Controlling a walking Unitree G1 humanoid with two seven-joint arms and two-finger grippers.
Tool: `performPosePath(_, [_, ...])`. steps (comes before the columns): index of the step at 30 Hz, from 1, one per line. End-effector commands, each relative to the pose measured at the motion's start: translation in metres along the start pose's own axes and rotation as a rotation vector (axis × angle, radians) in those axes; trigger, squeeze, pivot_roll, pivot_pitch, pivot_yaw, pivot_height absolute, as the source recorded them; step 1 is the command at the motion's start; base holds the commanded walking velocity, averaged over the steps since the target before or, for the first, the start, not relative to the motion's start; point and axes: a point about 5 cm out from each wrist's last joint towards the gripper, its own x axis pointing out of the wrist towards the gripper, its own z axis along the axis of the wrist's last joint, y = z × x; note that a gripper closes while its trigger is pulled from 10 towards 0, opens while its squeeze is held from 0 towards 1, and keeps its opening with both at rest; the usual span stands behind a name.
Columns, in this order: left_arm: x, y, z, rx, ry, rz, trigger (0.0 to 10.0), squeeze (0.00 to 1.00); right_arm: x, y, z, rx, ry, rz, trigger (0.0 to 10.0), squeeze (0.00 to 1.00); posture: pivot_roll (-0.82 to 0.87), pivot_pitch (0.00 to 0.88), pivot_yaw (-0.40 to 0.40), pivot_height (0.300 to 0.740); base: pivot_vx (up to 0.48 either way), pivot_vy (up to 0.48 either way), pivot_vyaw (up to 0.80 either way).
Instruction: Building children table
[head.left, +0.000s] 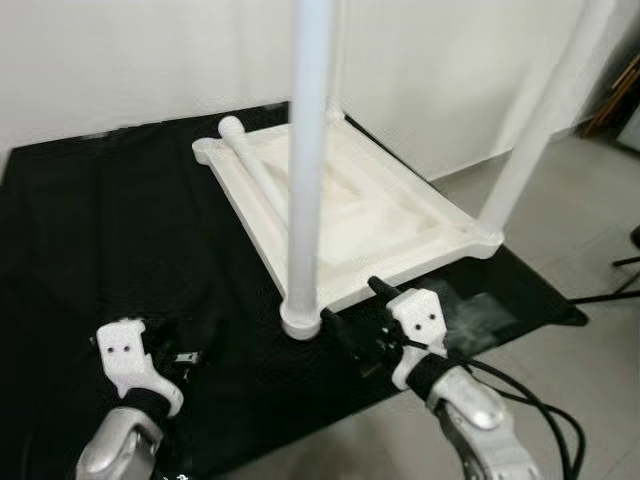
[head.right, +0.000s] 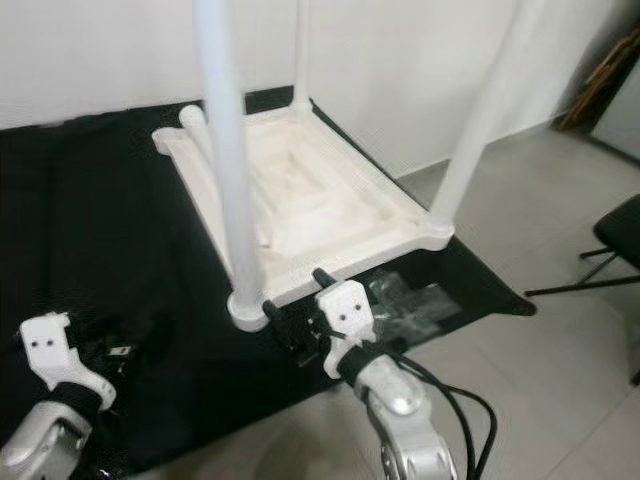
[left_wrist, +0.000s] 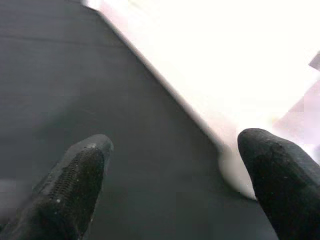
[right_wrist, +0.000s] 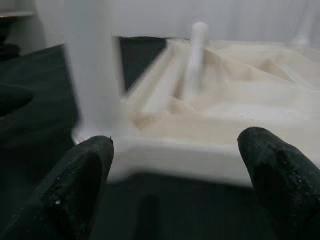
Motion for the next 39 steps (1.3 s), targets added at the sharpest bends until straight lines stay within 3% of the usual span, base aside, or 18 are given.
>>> performPosePath(1, [0.000,0.002,-0.003,0.009,0.014,0.025,10.0,0.00,-0.001,0.002,-0.004,0.015,0.027,0.062,10.0,0.00,-0.06,0.115,0.018,0.740,0.000,-0.454,0.00])
performPosePath(7, [-0.003,0.008,-0.002,0.015,0.015,0.092,10.0,0.00,-0.001,-0.001,-0.007,0.017,0.044,0.047,10.0,0.00,-0.05,0.114,0.017,0.740,0.000,-0.456,0.00])
performPosePath(9, [-0.009,0.025,-0.006,0.022,0.047,0.225,10.0,0.00,0.000,-0.008,-0.011,0.023,0.054,-0.012,10.0,0.00,-0.05,0.116,0.021,0.740,0.000,-0.458,0.00])
performPosePath(13, [-0.012,0.030,-0.007,0.019,0.058,0.270,10.0,0.00,0.001,-0.010,-0.011,0.020,0.057,-0.030,10.0,0.00,-0.05,0.116,0.021,0.740,0.000,-0.458,0.00])
performPosePath(14, [-0.019,0.037,-0.011,0.025,0.086,0.298,10.0,0.00,0.001,-0.011,-0.012,0.022,0.060,-0.039,10.0,0.00,-0.05,0.118,0.023,0.740,0.000,-0.458,0.00])
performPosePath(18, [-0.028,0.039,-0.014,0.050,0.118,0.266,10.0,0.00,0.002,-0.016,-0.015,0.005,0.070,-0.064,10.0,0.00,-0.05,0.120,0.025,0.740,0.000,-0.455,0.00])
performPosePath(22, [-0.024,0.031,-0.012,0.061,0.103,0.205,10.0,0.00,0.003,-0.019,-0.017,-0.008,0.082,-0.088,10.0,0.00,-0.05,0.118,0.021,0.740,0.000,-0.454,0.00])
performPosePath(23, [-0.010,0.005,-0.006,0.107,0.069,0.061,10.0,0.00,0.004,-0.021,-0.018,-0.019,0.093,-0.110,10.0,0.00,-0.07,0.118,0.009,0.740,0.000,-0.458,0.00])
performPosePath(24, [-0.010,0.005,-0.006,0.107,0.069,0.061,10.0,0.00,0.004,-0.021,-0.018,-0.019,0.093,-0.110,10.0,0.00,-0.07,0.118,0.009,0.740,0.000,-0.458,0.00])
performPosePath(26, [0.006,-0.024,-0.001,0.219,0.045,-0.092,10.0,0.00,0.005,-0.024,-0.017,-0.053,0.096,-0.143,10.0,0.00,-0.09,0.118,-0.001,0.740,0.000,-0.454,0.00])
performPosePath(39, [0.025,-0.032,-0.003,0.276,0.092,-0.124,10.0,0.00,0.015,-0.024,-0.009,-0.099,0.069,-0.161,10.0,0.00,-0.12,0.121,-0.005,0.740,0.000,-0.435,0.00])
